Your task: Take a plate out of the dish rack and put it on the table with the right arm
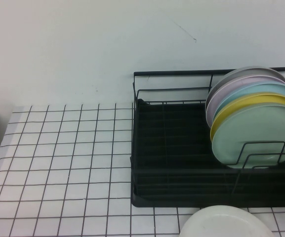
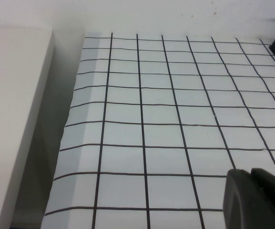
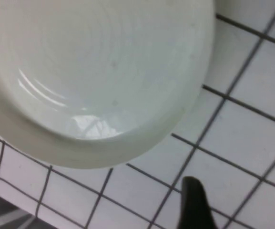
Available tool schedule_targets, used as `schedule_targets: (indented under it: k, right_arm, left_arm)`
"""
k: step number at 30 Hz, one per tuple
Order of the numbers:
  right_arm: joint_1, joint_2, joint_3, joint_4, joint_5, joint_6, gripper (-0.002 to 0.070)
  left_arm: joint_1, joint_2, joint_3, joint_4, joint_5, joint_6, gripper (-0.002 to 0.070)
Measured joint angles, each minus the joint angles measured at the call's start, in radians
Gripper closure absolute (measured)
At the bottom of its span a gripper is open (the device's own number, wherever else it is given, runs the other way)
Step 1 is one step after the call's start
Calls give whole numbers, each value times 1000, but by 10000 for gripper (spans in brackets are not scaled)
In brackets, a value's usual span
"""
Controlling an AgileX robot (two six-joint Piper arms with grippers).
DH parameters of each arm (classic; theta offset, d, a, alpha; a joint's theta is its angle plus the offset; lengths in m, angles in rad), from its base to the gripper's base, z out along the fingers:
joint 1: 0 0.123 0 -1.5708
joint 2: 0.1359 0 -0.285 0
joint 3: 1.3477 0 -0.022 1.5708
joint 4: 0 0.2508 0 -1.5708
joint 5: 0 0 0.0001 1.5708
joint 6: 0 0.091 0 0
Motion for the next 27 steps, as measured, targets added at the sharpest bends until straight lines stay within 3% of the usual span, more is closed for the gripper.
schedule_targets:
  k: [2, 5, 9, 11, 18, 27]
  right_arm:
    - [0, -14, -29, -27, 37, 28, 294]
    - [0, -98, -37, 12, 35, 8, 433]
    - [0, -344, 0, 148, -33, -111, 608]
    - [0, -488, 28, 226, -63, -175, 646]
    - [0, -954, 78, 311, -224, -232, 677]
    - [0, -1074, 84, 320, -201, -212, 678]
  left_arm:
    - [0, 0, 0, 0, 0, 0, 678]
    - [0, 0, 0, 0, 0, 0, 678]
    - [0, 0, 0, 0, 0, 0, 678]
    - [0, 0, 0, 0, 0, 0, 678]
    - [0, 0, 0, 0, 0, 0, 678]
    - [0, 0, 0, 0, 0, 0, 678]
